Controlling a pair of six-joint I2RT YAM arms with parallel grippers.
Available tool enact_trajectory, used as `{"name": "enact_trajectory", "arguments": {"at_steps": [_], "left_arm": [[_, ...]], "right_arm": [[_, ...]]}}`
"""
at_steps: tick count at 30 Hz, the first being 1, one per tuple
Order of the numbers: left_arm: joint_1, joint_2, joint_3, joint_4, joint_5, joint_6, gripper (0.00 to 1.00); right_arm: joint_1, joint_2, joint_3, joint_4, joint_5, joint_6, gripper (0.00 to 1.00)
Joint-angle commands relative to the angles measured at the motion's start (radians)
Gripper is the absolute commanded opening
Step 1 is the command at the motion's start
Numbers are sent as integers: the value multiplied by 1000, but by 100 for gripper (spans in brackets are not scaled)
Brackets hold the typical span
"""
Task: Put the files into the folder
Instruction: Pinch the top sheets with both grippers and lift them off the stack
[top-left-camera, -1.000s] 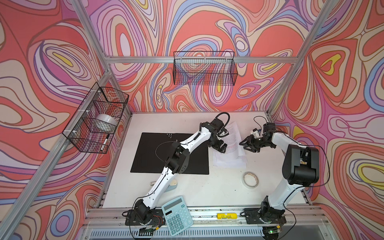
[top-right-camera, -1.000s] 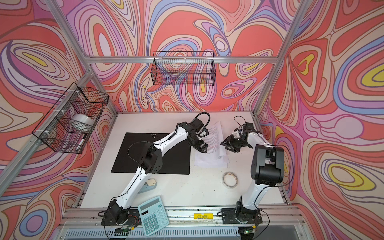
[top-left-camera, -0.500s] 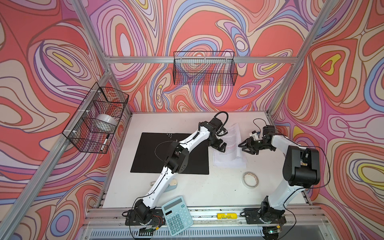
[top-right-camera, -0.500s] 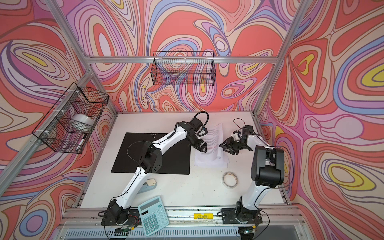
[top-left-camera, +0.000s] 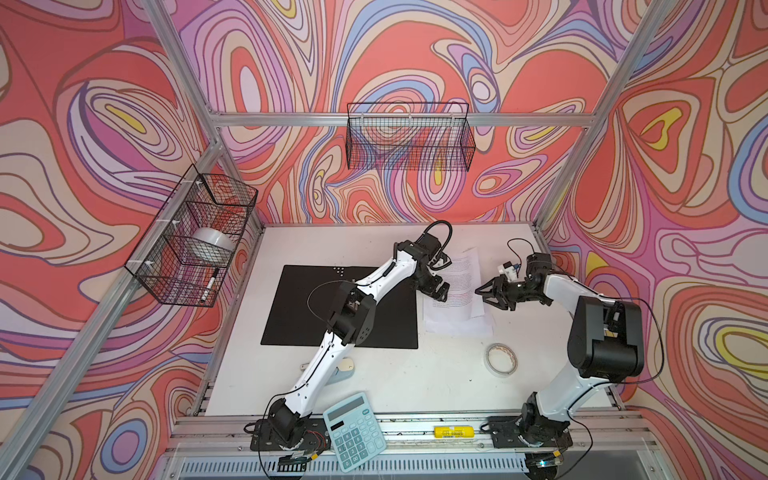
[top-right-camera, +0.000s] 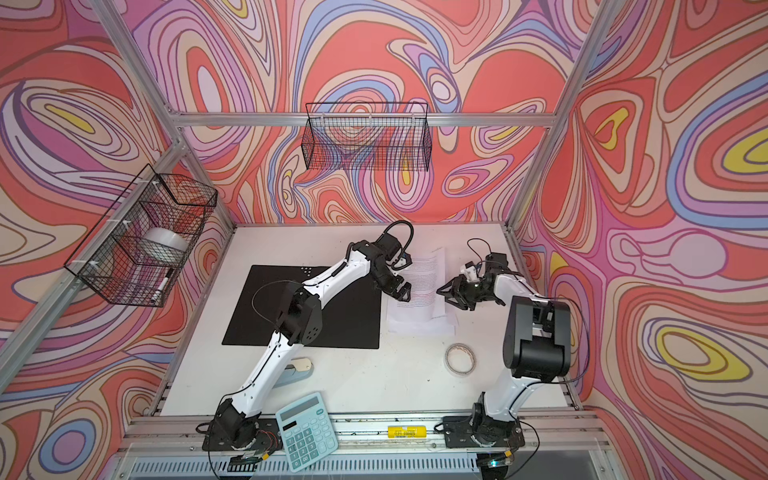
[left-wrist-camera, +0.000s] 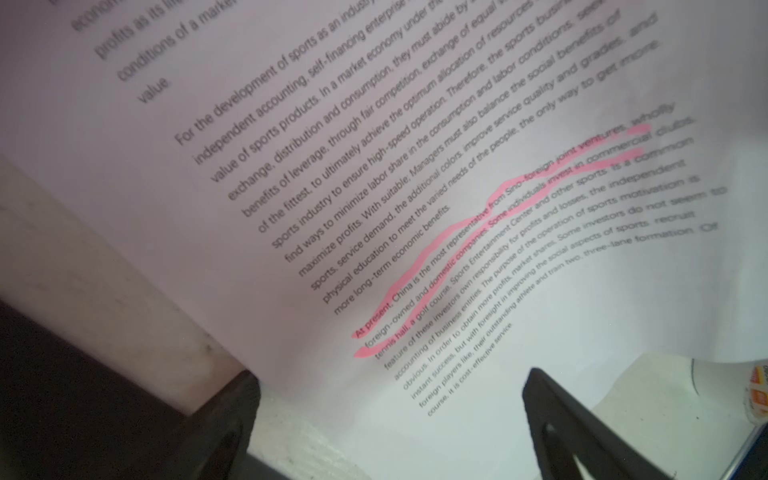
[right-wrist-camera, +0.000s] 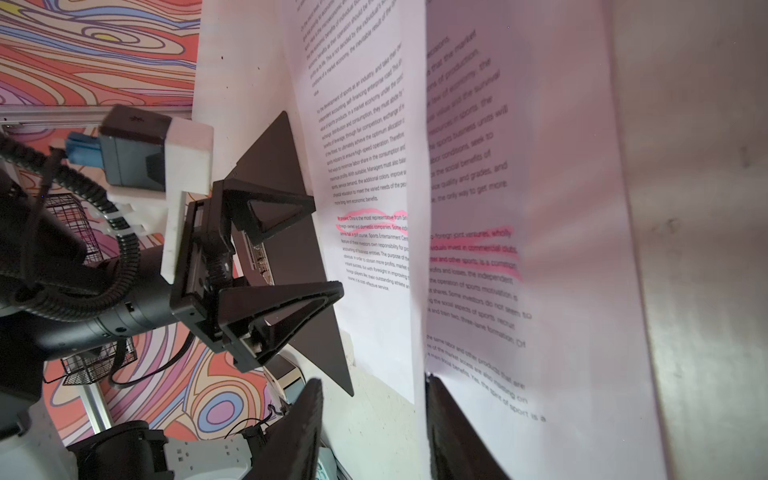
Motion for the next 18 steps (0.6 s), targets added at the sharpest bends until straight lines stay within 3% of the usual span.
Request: {"name": "enact_trajectory", "arguments": {"at_steps": [1, 18], "left_arm": [[6, 3, -34, -52, -17, -2, 100], [7, -24, -34, -61, 20, 17, 100]], "right_arm": [[-1, 20, -23, 46, -26, 14, 41], [-1, 89, -33, 133, -28, 48, 21]]}}
